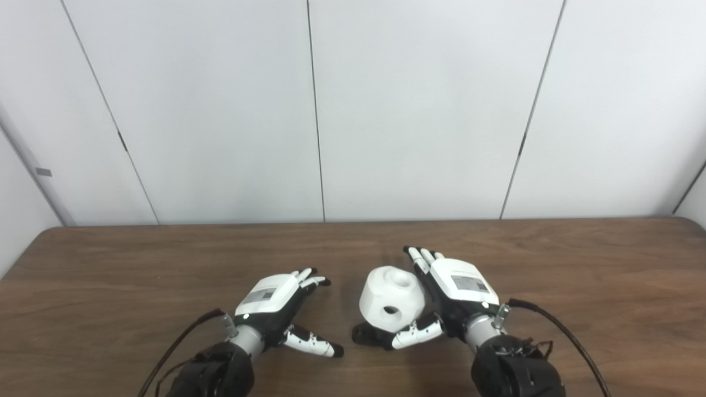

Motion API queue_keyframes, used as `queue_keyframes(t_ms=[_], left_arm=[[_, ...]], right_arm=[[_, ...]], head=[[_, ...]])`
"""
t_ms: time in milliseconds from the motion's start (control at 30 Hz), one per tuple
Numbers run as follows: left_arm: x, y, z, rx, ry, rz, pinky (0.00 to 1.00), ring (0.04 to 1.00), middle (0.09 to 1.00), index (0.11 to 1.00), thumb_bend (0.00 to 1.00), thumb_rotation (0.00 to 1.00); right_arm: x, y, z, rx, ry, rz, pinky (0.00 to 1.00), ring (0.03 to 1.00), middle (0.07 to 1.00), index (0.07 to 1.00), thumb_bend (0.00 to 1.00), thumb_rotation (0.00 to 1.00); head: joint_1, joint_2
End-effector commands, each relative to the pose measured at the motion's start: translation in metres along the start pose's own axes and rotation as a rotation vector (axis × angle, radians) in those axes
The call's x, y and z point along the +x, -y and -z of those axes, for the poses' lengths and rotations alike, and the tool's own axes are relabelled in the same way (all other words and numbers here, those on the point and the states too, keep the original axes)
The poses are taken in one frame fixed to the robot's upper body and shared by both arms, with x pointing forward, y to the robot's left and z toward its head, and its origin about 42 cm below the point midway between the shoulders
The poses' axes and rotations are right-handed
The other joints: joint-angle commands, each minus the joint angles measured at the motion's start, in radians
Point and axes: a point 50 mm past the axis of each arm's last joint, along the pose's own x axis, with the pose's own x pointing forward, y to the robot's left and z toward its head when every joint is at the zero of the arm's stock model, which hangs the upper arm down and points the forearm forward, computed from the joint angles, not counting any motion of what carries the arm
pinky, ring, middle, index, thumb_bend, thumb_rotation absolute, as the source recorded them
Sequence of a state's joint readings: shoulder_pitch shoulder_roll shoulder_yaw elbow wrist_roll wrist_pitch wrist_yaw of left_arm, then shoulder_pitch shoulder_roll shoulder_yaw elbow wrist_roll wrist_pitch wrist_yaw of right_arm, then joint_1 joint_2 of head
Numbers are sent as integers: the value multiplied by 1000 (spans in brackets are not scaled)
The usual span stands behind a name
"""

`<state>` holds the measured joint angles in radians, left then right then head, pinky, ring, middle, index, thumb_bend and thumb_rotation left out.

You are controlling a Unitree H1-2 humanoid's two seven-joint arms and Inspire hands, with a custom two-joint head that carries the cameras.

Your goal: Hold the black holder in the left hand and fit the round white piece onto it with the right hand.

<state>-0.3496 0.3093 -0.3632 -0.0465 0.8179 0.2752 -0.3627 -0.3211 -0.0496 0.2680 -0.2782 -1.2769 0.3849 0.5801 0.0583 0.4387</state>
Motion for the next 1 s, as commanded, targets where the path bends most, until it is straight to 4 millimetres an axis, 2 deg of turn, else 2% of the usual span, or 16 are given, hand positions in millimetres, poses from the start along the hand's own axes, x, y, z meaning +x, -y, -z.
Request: queue_keyframes(t_ms=[0,400,600,733,867,967], left_arm=[[1,-21,-3,16,9,-63,1000,1000,1000,905,1000,340],[-5,-29,6,-39,-16,-102,1000,1000,1000,902,1000,321],[-8,-28,14,-49,-14,-133,1000,1000,1000,904,1000,350],[-11,-28,18,-68,-6,-155,998,1000,1000,900,1000,340],[-12,-29,24,-91,-9,-178,955,982,991,889,1000,346],[-13,-31,27,-123,-24,-192,996,998,1000,898,1000,357]], right_arm=[[1,16,-6,-6,24,72,707,1000,1000,1000,1000,490],[2,17,-3,-8,17,78,701,1000,1000,1000,1000,492],[0,18,-2,-5,24,87,703,1000,1000,1000,1000,491],[-5,22,-5,-7,51,109,699,1000,1000,1000,1000,501],[-12,28,-9,-11,89,128,692,1000,1000,1000,1000,528],[-17,32,-13,-9,109,136,716,1000,1000,1000,1000,531]], head=[[1,0],[2,-4],[4,-8],[5,-7],[6,-8],[8,-7]])
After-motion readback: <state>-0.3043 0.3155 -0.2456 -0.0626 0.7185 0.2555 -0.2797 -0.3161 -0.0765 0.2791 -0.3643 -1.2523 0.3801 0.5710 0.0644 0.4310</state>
